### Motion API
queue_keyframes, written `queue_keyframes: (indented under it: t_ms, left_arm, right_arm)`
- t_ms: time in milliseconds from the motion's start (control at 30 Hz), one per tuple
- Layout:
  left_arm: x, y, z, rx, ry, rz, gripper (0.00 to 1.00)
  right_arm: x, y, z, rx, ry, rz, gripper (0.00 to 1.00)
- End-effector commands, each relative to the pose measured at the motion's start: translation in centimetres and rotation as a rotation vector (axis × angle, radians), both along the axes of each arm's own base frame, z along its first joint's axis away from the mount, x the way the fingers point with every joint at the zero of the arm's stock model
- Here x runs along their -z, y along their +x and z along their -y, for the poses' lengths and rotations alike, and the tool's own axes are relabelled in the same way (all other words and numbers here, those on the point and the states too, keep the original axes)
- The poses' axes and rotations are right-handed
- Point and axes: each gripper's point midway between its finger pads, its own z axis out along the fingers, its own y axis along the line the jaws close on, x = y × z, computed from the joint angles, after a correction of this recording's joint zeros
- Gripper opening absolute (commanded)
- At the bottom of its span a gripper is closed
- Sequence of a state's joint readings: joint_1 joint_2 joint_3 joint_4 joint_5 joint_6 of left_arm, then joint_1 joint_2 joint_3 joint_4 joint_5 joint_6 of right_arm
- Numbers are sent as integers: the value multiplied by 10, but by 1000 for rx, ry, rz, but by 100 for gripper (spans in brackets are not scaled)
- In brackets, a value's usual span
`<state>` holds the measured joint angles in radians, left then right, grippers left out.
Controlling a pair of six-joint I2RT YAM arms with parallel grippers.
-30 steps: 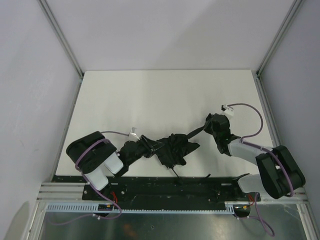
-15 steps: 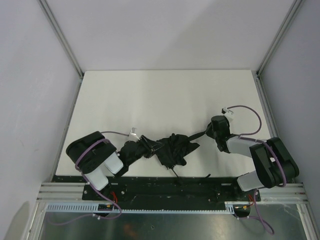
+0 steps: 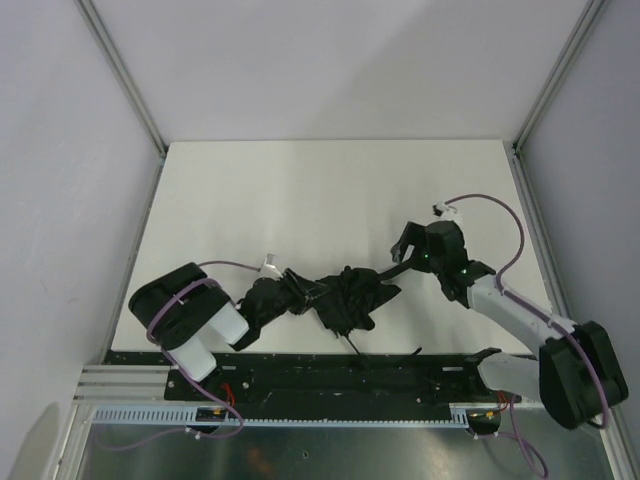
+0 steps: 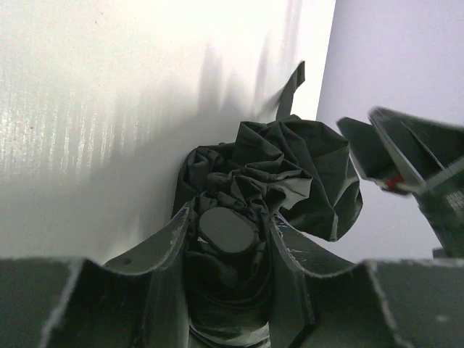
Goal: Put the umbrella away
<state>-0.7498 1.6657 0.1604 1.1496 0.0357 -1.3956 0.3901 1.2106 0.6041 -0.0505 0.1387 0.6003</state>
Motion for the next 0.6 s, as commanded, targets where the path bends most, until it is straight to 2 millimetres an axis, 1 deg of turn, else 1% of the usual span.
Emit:
queue_keyframes:
  t_ms: [0, 100, 133, 200, 267, 333, 400, 467, 567]
  left_arm:
    - [-8, 5, 6, -8, -12, -30, 0]
    - [4, 7, 5, -20, 40, -92, 0]
    - [5, 7, 4, -28, 44, -108, 0]
    - [8, 8, 3, -38, 47, -128, 0]
    - [9, 9, 3, -41, 55, -140, 0]
    - [12, 8, 1, -49, 69, -157, 0]
    - [15, 8, -1, -60, 88, -179, 0]
    - [18, 8, -3, -63, 124, -203, 0]
    - [18, 9, -3, -64, 158, -224, 0]
  right_arm:
    - [-43, -34, -67, -400, -95, 166, 84]
    - [-54, -70, -131, -649, -99, 276, 84]
    - [-55, -80, -147, -699, -97, 302, 84]
    - [-54, -95, -172, -774, -79, 327, 83]
    - [-48, -107, -192, -827, -58, 333, 83]
    - [-38, -117, -206, -868, -58, 327, 81]
    - [-28, -124, -216, -904, -60, 314, 79]
    - [-21, -127, -223, -921, -66, 310, 76]
    - [-12, -127, -229, -928, -69, 298, 71]
